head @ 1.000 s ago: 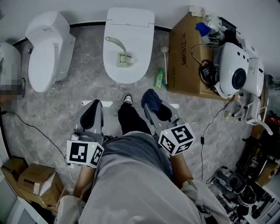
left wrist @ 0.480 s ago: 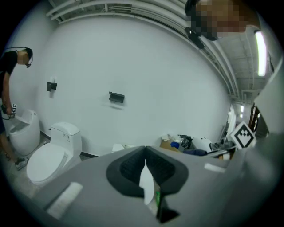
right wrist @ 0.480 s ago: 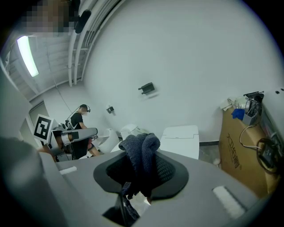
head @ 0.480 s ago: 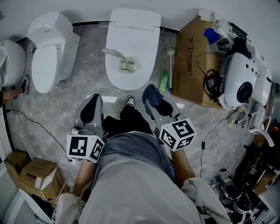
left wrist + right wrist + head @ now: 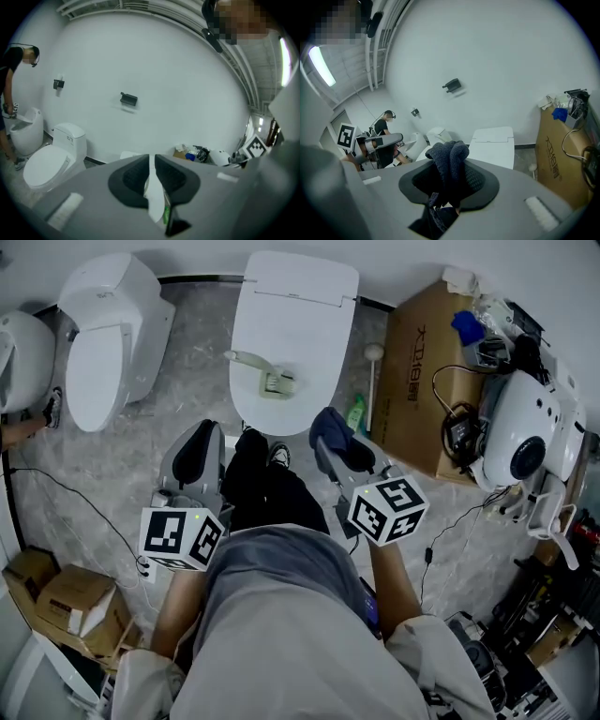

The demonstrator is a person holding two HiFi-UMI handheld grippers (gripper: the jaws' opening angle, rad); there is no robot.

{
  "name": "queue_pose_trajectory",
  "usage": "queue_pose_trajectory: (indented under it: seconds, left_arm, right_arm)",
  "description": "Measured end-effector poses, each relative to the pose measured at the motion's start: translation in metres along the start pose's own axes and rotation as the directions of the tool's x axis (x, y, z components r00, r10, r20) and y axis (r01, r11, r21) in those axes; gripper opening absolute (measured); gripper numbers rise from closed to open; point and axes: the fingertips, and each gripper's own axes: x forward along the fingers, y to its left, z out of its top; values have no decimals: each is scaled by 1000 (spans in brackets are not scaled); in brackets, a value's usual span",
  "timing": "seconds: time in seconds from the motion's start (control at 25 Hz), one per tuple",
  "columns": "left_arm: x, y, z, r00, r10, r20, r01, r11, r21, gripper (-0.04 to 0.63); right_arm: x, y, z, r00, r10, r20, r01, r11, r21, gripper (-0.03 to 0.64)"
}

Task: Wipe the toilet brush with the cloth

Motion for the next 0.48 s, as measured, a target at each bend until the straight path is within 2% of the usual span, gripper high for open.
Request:
queue_pose_trajectory:
  seconds: [0.2,0.48]
  left_arm:
    - [33,24,-2,1000,8,-22,-9,998,-60,0]
    - [89,50,-8,993,-54,-100,41,990,-133,0]
  right_arm:
    - [24,-8,14,1000,2,-19,-2,1000,13,114]
    - [51,-7,37,999,-29,-43,30,999,15,117]
